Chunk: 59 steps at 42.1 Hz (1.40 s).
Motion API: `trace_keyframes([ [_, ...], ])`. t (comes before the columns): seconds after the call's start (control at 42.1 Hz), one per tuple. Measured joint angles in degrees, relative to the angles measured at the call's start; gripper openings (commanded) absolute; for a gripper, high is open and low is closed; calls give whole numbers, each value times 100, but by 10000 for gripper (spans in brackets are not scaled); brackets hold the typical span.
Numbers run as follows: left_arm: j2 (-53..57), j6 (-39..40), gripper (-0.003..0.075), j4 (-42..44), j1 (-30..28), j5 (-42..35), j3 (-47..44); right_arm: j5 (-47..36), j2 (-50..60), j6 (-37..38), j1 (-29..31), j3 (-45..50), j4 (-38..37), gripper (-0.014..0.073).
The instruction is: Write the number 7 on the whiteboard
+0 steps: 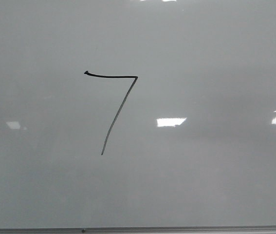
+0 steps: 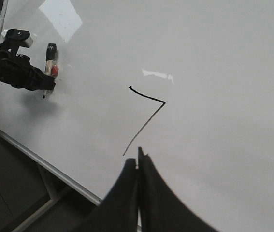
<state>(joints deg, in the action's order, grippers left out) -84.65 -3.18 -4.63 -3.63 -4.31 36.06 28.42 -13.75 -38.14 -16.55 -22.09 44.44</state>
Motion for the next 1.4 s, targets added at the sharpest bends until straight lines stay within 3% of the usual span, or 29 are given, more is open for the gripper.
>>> trace_keyframes([
  [0.166, -19, 0, 279, 13, 0, 37, 11, 0, 0, 0, 0, 0, 0, -68],
  [0.309, -19, 0, 388, 13, 0, 39, 18, 0, 0, 0, 0, 0, 0, -68],
  [0.688, 550, 0, 402, 83, 0, 431, 48, 0, 0, 0, 0, 0, 0, -68],
  [0.926, 2132, 0, 319, 128, 0, 770, -242, 0, 0, 0, 0, 0, 0, -68],
  [1.211, 4390, 0, -23, 128, 0, 1204, -1057, 0, 0, 0, 0, 0, 0, -68],
  [1.401, 5578, 0, -20, 128, 0, 1704, -1145, 0, 0, 0, 0, 0, 0, -68],
])
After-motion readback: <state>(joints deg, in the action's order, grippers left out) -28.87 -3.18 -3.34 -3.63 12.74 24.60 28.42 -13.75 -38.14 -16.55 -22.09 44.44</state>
